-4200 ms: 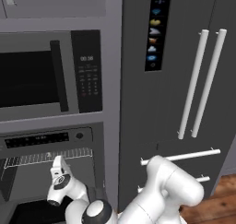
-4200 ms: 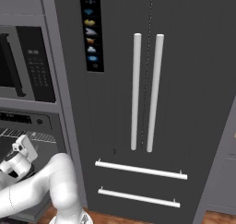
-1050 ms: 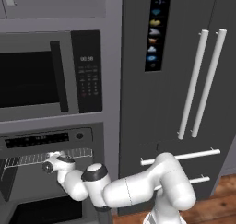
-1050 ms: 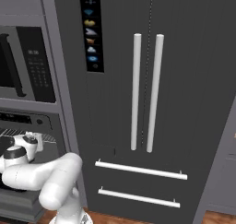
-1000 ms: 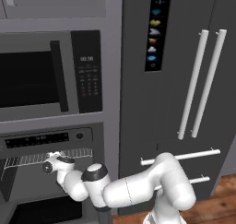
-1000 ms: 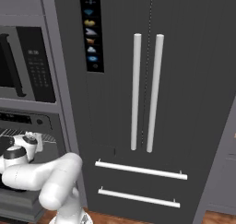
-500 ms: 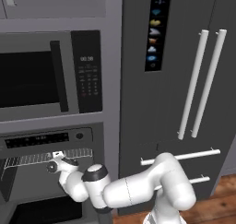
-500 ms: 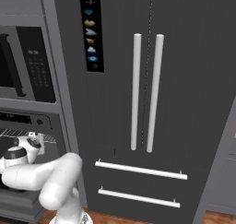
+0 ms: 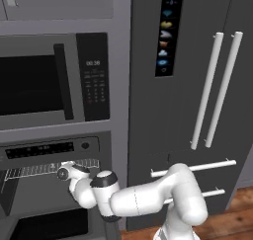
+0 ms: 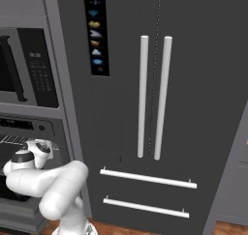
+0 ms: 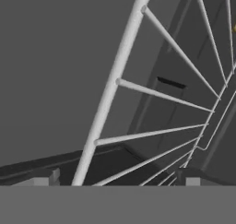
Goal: Take the fish from the oven and place it on the plate on the counter.
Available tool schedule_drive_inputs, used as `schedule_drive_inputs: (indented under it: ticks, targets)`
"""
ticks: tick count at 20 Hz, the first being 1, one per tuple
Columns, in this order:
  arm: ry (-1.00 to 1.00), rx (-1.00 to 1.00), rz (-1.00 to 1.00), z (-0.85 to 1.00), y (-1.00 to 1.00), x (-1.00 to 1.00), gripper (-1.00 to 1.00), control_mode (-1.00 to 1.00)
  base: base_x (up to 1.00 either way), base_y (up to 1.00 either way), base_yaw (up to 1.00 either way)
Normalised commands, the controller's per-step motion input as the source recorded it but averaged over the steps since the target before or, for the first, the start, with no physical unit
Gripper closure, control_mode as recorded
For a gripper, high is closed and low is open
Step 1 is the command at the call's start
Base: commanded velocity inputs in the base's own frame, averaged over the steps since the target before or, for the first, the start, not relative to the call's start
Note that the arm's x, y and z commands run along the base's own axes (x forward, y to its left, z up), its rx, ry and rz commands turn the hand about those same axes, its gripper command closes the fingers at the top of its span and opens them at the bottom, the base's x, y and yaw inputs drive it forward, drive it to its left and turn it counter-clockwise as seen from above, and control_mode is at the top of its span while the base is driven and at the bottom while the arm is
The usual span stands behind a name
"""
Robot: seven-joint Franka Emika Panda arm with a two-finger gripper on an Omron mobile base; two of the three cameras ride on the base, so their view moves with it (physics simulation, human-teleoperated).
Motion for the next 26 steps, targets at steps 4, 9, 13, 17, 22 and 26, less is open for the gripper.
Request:
schedule_drive_inputs:
  ticks: [4, 9, 13, 17, 22, 26]
  targets:
    - [-0.07, -0.14, 0.00, -1.00, 0.00, -0.01, 1.00, -1.00, 0.00, 0.00, 0.00]
    - [-0.09, -0.12, 0.00, -1.00, 0.02, -0.30, 1.00, -1.00, 0.00, 0.00, 0.00]
    - [-0.12, -0.07, 0.00, -1.00, 0.09, -0.85, 1.00, -1.00, 0.00, 0.00, 0.00]
    - [-0.07, -0.03, 0.00, -1.00, 0.17, -1.00, 1.00, -1.00, 0.00, 0.00, 0.00]
    - [-0.03, 0.00, 0.00, -0.94, 0.10, -1.00, 1.00, -1.00, 0.00, 0.00, 0.00]
    - [0.00, 0.02, 0.00, -0.59, 0.04, -1.00, 1.00, -1.00, 0.00, 0.00, 0.00]
